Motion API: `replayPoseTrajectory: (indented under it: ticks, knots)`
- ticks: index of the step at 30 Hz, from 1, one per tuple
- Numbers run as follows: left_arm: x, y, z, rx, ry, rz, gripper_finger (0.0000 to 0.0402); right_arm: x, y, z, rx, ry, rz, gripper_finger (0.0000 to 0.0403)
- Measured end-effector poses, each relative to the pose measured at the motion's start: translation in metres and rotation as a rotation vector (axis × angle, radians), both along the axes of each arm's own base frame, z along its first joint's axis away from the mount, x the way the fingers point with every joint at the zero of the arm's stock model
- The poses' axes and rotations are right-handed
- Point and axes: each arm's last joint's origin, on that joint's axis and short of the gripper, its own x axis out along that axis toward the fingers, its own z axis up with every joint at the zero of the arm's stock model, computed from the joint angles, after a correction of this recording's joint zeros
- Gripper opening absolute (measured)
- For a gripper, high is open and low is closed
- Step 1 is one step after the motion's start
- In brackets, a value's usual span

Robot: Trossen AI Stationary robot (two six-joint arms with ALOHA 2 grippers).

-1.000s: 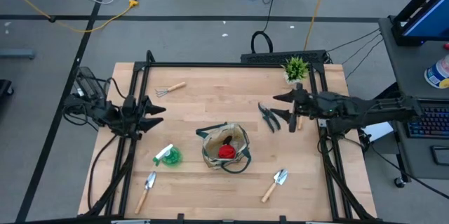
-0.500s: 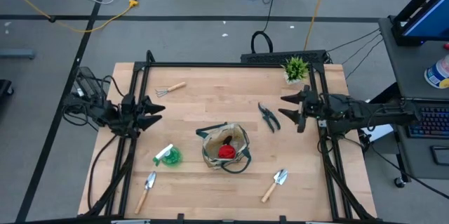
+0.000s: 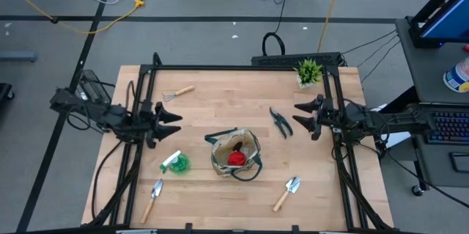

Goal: Pick & Place Garden tools in Gardening bag
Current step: Put the green spray bottle into the gardening bag

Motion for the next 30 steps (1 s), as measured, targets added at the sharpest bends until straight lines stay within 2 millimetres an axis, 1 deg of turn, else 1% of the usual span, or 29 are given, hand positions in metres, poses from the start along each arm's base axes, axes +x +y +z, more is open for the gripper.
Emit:
replayPoseTrajectory:
  ticks: [7,12,17,21,30]
  knots:
    - [0.019,-0.008,0.042,0.024,0.230,-0.017,0.0244,-0.003,0.000,-0.009,0.002,0.001,-0.001,0.0249]
    - [0.032,-0.015,0.061,0.015,0.391,-0.046,0.0244,-0.005,0.000,-0.015,0.003,-0.004,-0.001,0.0249]
    - [0.043,-0.021,0.069,-0.028,0.551,-0.065,0.0244,-0.006,0.000,-0.018,0.003,-0.007,-0.001,0.0249]
    - [0.048,-0.025,0.072,-0.096,0.657,-0.082,0.0244,-0.006,0.000,-0.022,0.009,-0.004,0.000,0.0249]
    - [0.049,-0.031,0.067,-0.294,0.856,-0.137,0.0244,-0.009,0.000,-0.029,0.011,-0.009,0.002,0.0249]
